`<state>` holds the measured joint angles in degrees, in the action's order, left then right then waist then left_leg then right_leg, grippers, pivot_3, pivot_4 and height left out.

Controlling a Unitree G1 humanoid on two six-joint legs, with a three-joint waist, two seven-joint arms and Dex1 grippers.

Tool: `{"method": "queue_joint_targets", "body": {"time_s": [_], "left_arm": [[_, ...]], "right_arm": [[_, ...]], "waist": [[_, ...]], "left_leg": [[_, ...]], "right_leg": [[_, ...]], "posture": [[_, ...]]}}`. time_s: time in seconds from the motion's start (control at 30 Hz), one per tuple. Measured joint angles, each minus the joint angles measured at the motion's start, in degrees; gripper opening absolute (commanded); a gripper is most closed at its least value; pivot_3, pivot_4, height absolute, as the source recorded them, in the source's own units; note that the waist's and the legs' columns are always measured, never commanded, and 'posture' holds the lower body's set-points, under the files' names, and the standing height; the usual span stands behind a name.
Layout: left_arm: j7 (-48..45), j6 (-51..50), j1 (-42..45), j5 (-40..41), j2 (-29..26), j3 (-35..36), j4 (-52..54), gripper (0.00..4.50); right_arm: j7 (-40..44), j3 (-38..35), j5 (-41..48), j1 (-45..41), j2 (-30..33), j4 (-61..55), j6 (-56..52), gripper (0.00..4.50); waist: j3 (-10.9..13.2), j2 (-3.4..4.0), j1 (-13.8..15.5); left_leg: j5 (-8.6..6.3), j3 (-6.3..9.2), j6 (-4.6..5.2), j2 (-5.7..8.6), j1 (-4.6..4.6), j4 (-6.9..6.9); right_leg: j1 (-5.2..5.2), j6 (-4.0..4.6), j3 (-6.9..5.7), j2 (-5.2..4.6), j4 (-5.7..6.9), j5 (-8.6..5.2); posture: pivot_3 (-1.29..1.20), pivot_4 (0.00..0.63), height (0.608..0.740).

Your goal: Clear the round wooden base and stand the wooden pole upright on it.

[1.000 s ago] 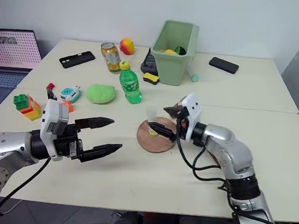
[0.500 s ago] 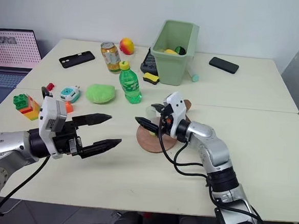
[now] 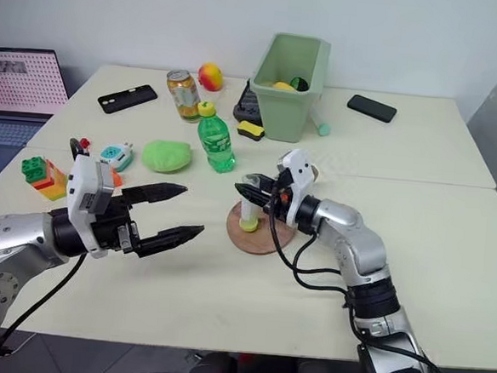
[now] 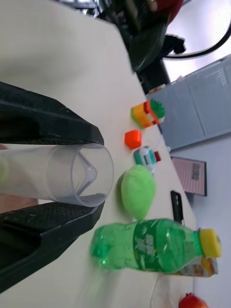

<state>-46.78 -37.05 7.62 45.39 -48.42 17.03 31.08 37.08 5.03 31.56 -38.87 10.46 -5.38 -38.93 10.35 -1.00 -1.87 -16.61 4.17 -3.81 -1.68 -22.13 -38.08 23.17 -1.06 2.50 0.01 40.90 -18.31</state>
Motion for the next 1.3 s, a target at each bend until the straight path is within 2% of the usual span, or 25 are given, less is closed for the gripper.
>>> {"method": "queue_joint_targets", "body": {"time_s": [0.1,0.27,0.3,0.43,0.53,0.67,0.8,0.93,1.0,1.03,1.3], "left_arm": [[-0.01,-0.37,1.5,0.64,0.0,-0.71,0.1,4.5],[0.79,-2.12,6.79,2.36,0.07,-2.13,0.46,4.5],[1.38,-2.83,9.76,3.5,1.13,-3.5,0.43,4.5],[2.44,-3.83,14.73,4.19,4.82,-8.21,0.53,4.5],[2.55,-3.88,17.99,3.43,8.73,-12.99,-0.6,4.5],[2.62,-2.15,23.61,0.56,14.22,-18.43,-2.41,4.5],[2.24,-0.71,25.31,-1.78,16.23,-19.65,-4.85,4.5],[1.64,0.37,25.3,-3.41,17.17,-20.11,-6.36,4.5],[1.15,0.9,25.3,-3.96,17.3,-20.12,-6.87,4.5],[1.09,1.25,25.31,-4.14,17.35,-20.12,-6.99,4.5],[0.51,2.07,25.36,-5.37,18.81,-20.16,-7.3,4.5]], "right_arm": [[-1.69,-5.07,3.88,-4.84,2.42,-3.41,-3.51,1.21],[-5.16,-13.37,3.74,-10.18,11.78,-2.64,-5.0,1.21],[-7.35,-13.74,0.14,-11.8,16.07,1.44,-3.14,1.21],[-13.01,-16.64,-10.79,-15.03,26.18,16.46,5.89,1.21],[-13.48,-16.86,-15.12,-15.17,27.03,27.29,13.77,1.21],[-13.38,-15.05,-19.5,-15.13,24.22,43.7,24.51,1.21],[-13.35,-15.0,-21.23,-16.52,22.54,52.97,31.61,1.21],[-13.37,-15.14,-21.39,-17.86,22.34,56.46,35.36,1.21],[-13.38,-15.2,-21.38,-17.88,22.16,57.33,36.3,1.91],[-13.36,-15.2,-21.38,-17.87,21.95,57.9,36.53,1.95],[-13.43,-16.26,-21.2,-14.56,20.94,57.48,37.54,3.92]], "waist": [[0.0,0.0,0.08],[-0.01,-0.01,0.21],[-0.01,-0.01,0.21],[-0.01,-0.02,0.46],[-0.01,-0.03,-0.41],[0.0,-0.03,-1.67],[0.0,-0.02,-2.05],[0.0,-0.02,-1.77],[0.0,-0.02,-1.56],[0.0,-0.02,-1.46],[0.0,-0.02,-1.35]], "left_leg": [[0.0,0.05,0.0,0.01,-0.03,0.0],[0.0,-0.06,0.01,0.08,-0.22,-0.07],[0.01,-0.09,0.01,0.12,-0.24,-0.07],[0.02,-0.24,0.04,0.2,-0.31,-0.08],[0.02,-0.63,0.04,0.22,-0.19,-0.04],[0.07,-0.85,-0.05,0.13,-0.05,0.03],[0.12,-0.9,-0.13,0.09,-0.03,0.05],[0.14,-0.89,-0.16,0.06,-0.03,0.03],[0.14,-0.89,-0.17,0.06,-0.04,0.02],[0.14,-0.89,-0.17,0.05,-0.04,0.01],[0.15,-0.89,-0.18,0.03,-0.07,-0.01]], "right_leg": [[-0.01,0.0,-0.02,-0.02,-0.02,0.0],[0.01,0.0,-0.05,-0.05,-0.08,0.0],[0.03,0.0,-0.05,-0.05,-0.07,0.0],[0.02,0.0,0.01,-0.04,-0.17,0.0],[0.05,0.0,0.15,-0.07,-0.2,0.01],[0.07,0.01,0.28,0.03,-0.1,0.01],[0.08,0.01,0.31,0.06,-0.11,0.01],[0.08,0.01,0.33,0.04,-0.12,0.01],[0.07,0.01,0.33,0.04,-0.11,0.01],[0.07,0.01,0.34,0.04,-0.11,0.01],[0.07,0.01,0.35,0.0,-0.1,0.01]], "posture": [[0.0,0.15,0.74],[0.0,0.15,0.74],[0.0,0.15,0.74],[0.0,0.15,0.74],[0.0,0.15,0.74],[0.0,0.15,0.74],[0.0,0.15,0.74],[0.0,0.15,0.74],[0.0,0.15,0.74],[0.0,0.15,0.74],[0.0,0.15,0.74]]}}
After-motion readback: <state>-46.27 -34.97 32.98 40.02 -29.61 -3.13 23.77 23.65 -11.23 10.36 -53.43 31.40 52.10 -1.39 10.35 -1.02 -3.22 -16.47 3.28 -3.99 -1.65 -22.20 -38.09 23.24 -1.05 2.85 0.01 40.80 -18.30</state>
